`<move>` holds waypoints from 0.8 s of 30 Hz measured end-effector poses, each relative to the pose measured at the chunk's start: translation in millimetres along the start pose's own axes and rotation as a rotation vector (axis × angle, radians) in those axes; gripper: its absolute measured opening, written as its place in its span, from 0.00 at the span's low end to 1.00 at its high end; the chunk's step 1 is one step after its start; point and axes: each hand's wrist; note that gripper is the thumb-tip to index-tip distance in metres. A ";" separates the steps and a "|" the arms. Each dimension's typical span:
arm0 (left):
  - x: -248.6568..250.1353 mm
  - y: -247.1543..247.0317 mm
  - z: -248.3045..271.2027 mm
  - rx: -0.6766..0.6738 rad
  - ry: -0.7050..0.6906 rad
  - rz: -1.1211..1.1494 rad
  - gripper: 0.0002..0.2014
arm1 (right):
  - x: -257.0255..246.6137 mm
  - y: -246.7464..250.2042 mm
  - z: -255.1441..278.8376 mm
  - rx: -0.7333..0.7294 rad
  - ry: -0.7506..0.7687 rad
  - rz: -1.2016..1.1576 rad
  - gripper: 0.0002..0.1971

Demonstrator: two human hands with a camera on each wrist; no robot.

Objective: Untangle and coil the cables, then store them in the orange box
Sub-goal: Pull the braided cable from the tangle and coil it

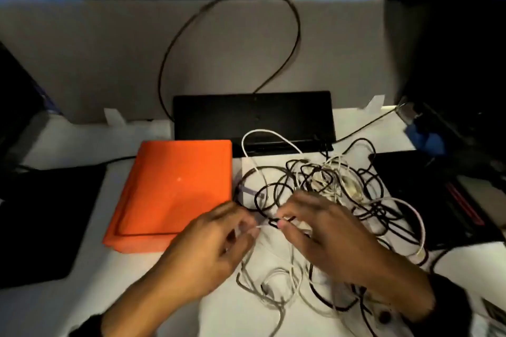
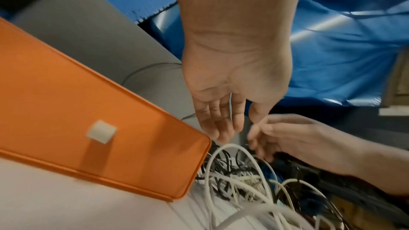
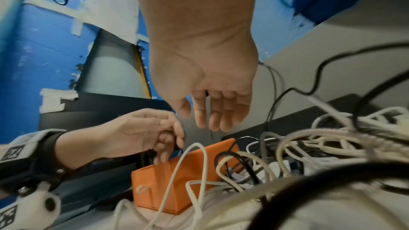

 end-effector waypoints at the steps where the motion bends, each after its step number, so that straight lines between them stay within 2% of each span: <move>1: -1.7 -5.7 -6.1 -0.029 -0.003 -0.047 0.14 | 0.1 -4.5 -10.1 -0.023 0.007 0.070 0.21; 3: -2.7 -14.2 -15.6 -0.078 -0.010 -0.234 0.17 | -0.1 -11.5 -25.3 -0.120 0.038 0.231 0.24; 7: -0.4 -24.3 -29.6 -0.213 0.009 -0.567 0.18 | 3.1 -18.9 -36.4 -0.289 0.102 0.435 0.18; 9: 1.2 -24.3 -35.4 -0.244 0.046 -0.650 0.14 | 2.1 -19.0 -38.0 -0.319 0.089 0.451 0.15; 11: 2.9 -24.5 -39.5 -0.230 0.103 -0.579 0.07 | 0.4 -20.0 -35.2 -0.318 0.056 0.465 0.14; 16: -7.9 -25.4 -33.1 -0.047 0.145 -0.105 0.16 | 2.5 -12.6 -24.4 -0.203 0.022 0.441 0.09; 20: -4.6 -25.7 -16.8 -0.007 0.123 0.007 0.18 | 7.3 -6.2 -15.0 -0.199 0.037 0.258 0.13; 24: -5.1 -25.9 -12.8 0.014 0.144 0.044 0.16 | 11.6 -8.3 -7.6 -0.200 0.023 0.167 0.04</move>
Point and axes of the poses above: each hand's wrist, its own z-axis away from the middle knuckle, its own y-axis out of the back of the hand, x = y × z, and after that the axes turned 2 degrees about -y, right-handed
